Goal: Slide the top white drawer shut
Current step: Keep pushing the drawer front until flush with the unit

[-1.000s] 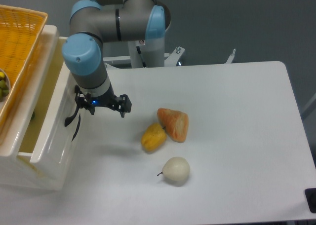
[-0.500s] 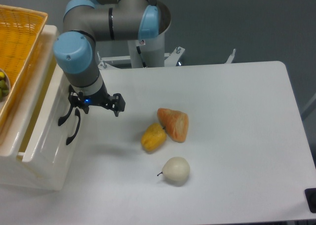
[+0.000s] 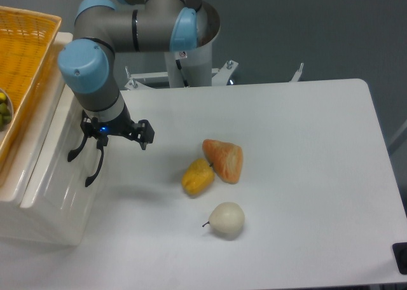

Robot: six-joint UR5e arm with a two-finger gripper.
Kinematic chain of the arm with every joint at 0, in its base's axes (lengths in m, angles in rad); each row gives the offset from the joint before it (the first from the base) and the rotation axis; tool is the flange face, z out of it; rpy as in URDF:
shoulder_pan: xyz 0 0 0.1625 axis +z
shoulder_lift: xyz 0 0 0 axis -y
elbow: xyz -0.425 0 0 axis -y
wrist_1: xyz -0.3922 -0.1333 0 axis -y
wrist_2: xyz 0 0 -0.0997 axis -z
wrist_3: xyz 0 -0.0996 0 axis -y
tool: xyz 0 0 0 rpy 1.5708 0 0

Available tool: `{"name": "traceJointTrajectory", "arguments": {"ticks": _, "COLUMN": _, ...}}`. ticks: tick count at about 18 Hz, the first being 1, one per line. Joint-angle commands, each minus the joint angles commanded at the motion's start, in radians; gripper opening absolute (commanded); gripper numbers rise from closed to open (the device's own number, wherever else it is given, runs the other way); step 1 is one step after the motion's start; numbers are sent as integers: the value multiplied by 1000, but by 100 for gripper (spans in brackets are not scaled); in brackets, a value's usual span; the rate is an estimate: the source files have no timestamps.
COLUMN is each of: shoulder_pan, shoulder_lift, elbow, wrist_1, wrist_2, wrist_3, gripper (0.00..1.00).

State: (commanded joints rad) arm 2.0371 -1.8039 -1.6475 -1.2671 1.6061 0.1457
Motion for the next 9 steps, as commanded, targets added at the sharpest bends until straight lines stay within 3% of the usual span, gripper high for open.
{"name": "traceJointTrajectory", "arguments": {"ticks": 9, "shoulder_pan": -6, "shoulder_lift": 3, "elbow": 0, "wrist_1": -2, "wrist_2": -2, "wrist_3": 0, "gripper": 100}}
